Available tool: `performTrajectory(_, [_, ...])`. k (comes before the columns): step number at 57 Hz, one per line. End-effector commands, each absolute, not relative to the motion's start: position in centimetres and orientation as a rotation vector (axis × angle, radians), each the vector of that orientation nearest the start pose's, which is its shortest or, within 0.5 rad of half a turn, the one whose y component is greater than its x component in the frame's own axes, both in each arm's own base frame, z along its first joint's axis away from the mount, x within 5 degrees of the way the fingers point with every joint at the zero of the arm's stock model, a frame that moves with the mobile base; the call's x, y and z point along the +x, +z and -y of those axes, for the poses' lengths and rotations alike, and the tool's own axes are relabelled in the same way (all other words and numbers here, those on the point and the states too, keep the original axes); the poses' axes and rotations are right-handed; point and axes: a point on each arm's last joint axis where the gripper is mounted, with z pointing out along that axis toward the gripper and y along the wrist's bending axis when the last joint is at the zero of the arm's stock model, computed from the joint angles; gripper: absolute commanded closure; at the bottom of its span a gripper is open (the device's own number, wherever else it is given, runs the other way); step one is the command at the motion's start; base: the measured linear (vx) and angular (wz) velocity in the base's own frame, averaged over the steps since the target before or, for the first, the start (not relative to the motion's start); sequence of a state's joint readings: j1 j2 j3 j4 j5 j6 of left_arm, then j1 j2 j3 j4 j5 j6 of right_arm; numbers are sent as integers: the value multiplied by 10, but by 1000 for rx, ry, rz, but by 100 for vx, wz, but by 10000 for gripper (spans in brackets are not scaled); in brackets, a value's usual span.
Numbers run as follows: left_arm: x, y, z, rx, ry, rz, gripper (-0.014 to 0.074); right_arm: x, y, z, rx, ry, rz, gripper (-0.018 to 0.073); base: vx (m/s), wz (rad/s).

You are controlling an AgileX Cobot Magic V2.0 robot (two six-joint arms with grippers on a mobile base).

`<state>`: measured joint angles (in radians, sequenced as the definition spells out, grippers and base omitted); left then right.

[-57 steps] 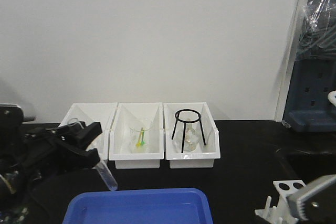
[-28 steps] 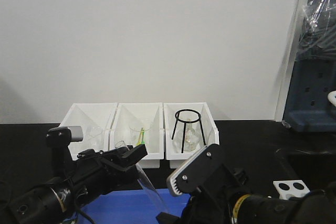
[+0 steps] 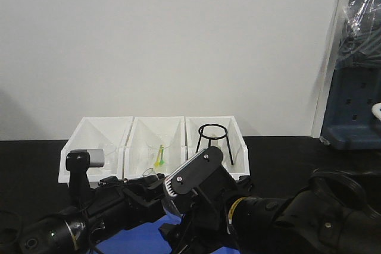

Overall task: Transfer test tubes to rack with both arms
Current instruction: 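Pass the test tube from the left gripper to the right gripper, then carry the test tube with the right gripper above the white rack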

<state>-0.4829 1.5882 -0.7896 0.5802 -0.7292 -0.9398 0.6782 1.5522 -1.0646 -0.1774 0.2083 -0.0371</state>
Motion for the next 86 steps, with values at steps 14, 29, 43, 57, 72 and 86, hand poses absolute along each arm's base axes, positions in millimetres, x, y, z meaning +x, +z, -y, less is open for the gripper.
performTrajectory(14, [270, 280, 190, 360, -1163, -1582, 591, 280, 297, -223, -884, 264, -1828, 47, 0, 0])
performTrajectory(29, [269, 280, 191, 371, -1186, -1589, 591, 280, 298, -223, -881, 266, -1825, 48, 0, 0])
performTrajectory(43, [268, 281, 191, 377, -1200, -1572, 591, 280, 298, -224, -876, 271, -1827, 123, 0, 0])
performTrajectory(57, [263, 281, 195, 467, -1213, -1559, 591, 280, 298, -224, -870, 276, -1822, 288, 0, 0])
performTrajectory(72, [264, 280, 194, 461, -1206, -1569, 555, 280, 298, -224, -870, 276, -1822, 458, 0, 0])
performTrajectory(86, [264, 280, 194, 450, -1205, -1571, 360, 280, 298, -224, -843, 298, -1837, 574, 0, 0])
